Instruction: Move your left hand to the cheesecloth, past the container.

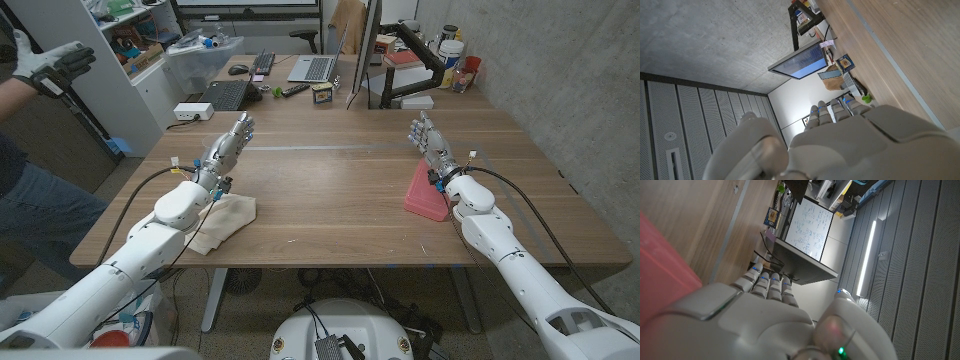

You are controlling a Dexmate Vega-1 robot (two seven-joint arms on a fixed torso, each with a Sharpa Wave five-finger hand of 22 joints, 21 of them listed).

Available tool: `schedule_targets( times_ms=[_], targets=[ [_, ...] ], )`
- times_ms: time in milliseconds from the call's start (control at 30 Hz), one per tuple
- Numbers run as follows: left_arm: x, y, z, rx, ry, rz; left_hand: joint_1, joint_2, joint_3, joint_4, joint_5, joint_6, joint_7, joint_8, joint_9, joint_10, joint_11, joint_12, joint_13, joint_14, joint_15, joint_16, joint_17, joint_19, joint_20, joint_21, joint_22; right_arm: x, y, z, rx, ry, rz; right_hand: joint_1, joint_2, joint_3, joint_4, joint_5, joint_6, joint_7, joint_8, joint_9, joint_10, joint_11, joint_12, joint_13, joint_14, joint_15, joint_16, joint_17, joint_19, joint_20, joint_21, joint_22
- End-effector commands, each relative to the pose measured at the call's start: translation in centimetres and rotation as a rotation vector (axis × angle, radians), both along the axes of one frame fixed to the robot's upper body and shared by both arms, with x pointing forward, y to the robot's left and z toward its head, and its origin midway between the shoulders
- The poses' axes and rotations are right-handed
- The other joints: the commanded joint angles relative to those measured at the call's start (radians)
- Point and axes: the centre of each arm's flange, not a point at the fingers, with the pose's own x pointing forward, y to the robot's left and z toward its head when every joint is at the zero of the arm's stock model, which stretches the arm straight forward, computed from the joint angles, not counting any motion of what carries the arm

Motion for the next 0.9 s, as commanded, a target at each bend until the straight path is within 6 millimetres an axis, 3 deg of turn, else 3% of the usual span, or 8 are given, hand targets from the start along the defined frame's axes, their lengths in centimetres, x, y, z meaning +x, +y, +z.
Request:
schedule_targets(
  times_ms=[33, 900],
  targets=[
    [-0.7, 0.3, 0.5, 0.065, -0.015, 0.042, 0.013, -0.003, 0.000, -0.007, 0.006, 0.006, -0.001, 0.005, 0.003, 0.007, -0.002, 0.005, 0.003, 0.006, -0.002, 0.006, 0.006, -0.002, 0.010, 0.004, 0.002, 0.2, 0.0, 0.3, -0.011, -0.004, 0.003, 0.001, 0.011, -0.002, -0.003, 0.003, 0.002, -0.002, 0.005, 0.001, 0.009, 0.001, 0.008, 0.005, 0.006, 0.002, 0.005, 0.005, 0.008, 0.003, 0.000, 0.004],
    [-2.2, 1.6, 0.2, 0.131, -0.028, 0.069, 0.025, 0.001, -0.002, -0.010, 0.007, 0.012, -0.003, 0.005, 0.004, 0.010, -0.004, 0.005, 0.004, 0.011, 0.001, 0.007, 0.006, -0.002, 0.015, 0.005, 0.003, 0.5, 0.3, 1.0, -0.029, -0.008, 0.003, -0.001, 0.012, -0.005, -0.004, 0.003, 0.007, -0.004, 0.006, 0.001, 0.014, 0.000, 0.009, 0.005, 0.010, 0.002, 0.004, 0.006, 0.008, 0.006, -0.002, 0.004]
  ],
)
